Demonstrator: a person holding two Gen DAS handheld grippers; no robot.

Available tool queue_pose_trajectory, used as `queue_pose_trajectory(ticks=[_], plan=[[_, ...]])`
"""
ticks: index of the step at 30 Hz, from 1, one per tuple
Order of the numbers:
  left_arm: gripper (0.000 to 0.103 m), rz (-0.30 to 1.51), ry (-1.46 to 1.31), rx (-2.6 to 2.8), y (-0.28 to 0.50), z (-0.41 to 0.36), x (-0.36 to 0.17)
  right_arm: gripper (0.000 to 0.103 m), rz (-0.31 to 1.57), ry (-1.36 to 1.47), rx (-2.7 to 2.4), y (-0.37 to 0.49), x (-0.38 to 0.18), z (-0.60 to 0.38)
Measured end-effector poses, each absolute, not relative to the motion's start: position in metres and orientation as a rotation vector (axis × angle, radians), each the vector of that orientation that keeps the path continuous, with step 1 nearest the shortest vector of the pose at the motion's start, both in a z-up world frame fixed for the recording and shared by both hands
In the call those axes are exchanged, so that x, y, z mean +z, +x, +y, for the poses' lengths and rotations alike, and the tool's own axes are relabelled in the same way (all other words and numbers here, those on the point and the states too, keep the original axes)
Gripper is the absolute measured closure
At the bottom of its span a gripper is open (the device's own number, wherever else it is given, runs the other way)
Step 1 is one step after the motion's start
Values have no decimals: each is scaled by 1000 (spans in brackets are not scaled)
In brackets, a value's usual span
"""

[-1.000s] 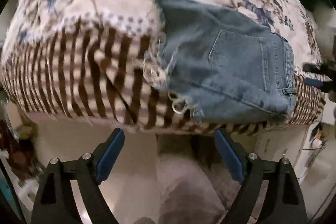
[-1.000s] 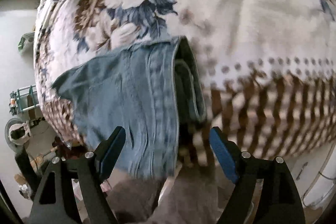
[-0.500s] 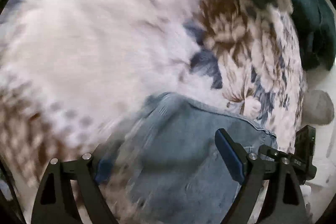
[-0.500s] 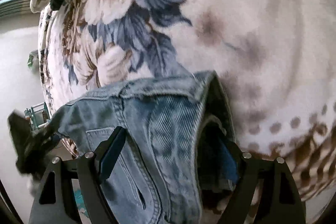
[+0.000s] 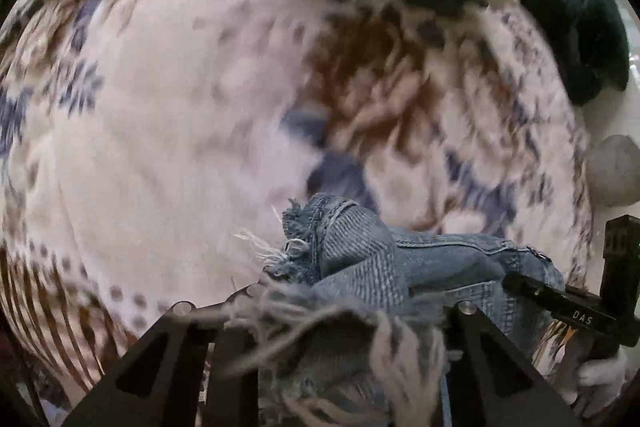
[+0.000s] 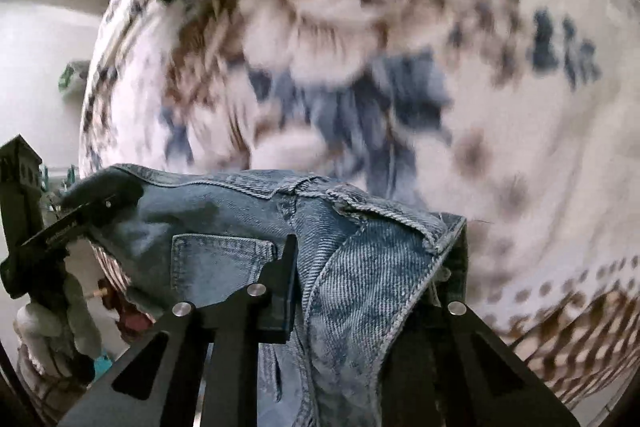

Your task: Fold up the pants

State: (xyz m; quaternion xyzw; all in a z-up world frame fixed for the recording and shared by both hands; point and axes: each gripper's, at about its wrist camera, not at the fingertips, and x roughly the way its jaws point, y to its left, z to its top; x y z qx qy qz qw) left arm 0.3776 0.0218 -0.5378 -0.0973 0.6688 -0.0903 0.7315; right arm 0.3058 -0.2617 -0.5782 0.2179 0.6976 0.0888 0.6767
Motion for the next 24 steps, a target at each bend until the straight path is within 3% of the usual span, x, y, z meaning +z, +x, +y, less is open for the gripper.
queue_pose_trajectory(ticks=[7, 11, 13, 15, 16, 20, 24], plan=[[79, 1418, -158, -223, 478, 6, -541, 83, 1480, 485, 180, 411, -566, -276], [72, 1514, -187, -180, 503, 16, -568, 63, 1646, 526, 150, 448, -607, -292], [57, 1506, -231, -188, 494, 32, -562, 50, 1668, 555, 144, 445, -609, -299], [27, 1491, -267, -189, 480, 45, -552, 39, 1647, 545, 116, 429, -598, -309], [24, 1480, -292, -181, 468, 54, -545, 39, 1635, 536, 90, 416, -590, -314], [24, 1480, -434, -59, 409, 89, -528, 39, 1623, 722, 43, 348, -575, -334], [24, 1569, -720, 38, 364, 110, -560, 39, 1648, 999, -6, 289, -593, -334]])
